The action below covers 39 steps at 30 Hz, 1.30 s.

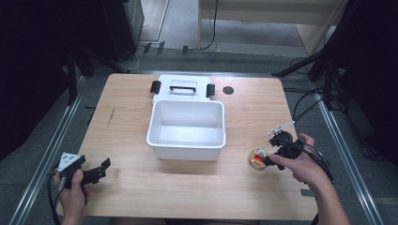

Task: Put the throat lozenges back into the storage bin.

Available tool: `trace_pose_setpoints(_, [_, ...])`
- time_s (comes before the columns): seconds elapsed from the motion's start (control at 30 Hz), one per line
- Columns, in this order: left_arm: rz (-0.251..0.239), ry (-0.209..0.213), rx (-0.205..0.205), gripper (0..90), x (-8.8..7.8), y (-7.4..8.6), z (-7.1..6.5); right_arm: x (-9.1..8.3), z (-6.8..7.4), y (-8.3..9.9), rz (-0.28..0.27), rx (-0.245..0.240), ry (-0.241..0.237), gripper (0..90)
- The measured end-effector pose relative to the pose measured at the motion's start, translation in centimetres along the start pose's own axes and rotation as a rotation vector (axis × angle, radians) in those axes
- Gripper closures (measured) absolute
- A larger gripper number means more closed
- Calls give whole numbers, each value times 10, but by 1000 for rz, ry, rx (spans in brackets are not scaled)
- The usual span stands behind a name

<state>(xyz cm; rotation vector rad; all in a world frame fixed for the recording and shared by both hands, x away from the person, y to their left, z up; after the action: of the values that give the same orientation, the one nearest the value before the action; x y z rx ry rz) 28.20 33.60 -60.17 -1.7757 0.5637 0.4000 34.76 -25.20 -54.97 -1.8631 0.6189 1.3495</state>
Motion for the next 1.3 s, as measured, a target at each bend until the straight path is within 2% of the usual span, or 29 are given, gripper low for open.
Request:
trace_pose_setpoints(0.23, [10, 3, -2, 0, 1, 0, 0, 2, 13, -16, 84, -67, -18, 110])
trace_pose_setpoints(0.33, [13, -4, -1, 0, 1, 1, 0, 7, 18, -22, 127, -80, -35, 99])
trace_pose_setpoints(0.5, [12, -18, 7, 0, 1, 1, 1, 17, 26, -26, 198, -65, -85, 73])
trace_pose_setpoints(0.6, [14, -15, 8, 0, 1, 1, 0, 24, 28, -26, 236, -40, -87, 67])
trace_pose_setpoints(0.73, [18, -13, 9, 0, 1, 1, 0, 31, 28, -27, 255, 4, -92, 73])
trace_pose_setpoints(0.97, [19, -11, 7, 0, 2, 1, 0, 41, 31, -24, 279, 16, -99, 92])
trace_pose_setpoints(1.2, [21, -8, 7, 0, 2, 1, 0, 48, 32, -20, 297, 31, -100, 198])
trace_pose_setpoints(1.3, [21, -8, 9, 0, 2, 1, 0, 48, 32, -20, 295, 25, -106, 203])
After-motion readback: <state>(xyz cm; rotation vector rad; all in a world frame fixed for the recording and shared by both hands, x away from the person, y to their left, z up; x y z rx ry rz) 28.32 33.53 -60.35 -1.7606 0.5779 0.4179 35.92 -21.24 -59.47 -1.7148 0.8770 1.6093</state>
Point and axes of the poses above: each handheld gripper's, and its own axes: x roughly forward along the jaws, y roughly out of its underside, z roughly to its left, the point moved 9 cm from there along x, roughly forward along the jaws, and after that the axes turned 7 degrees about -x, right-handed, at the moved point
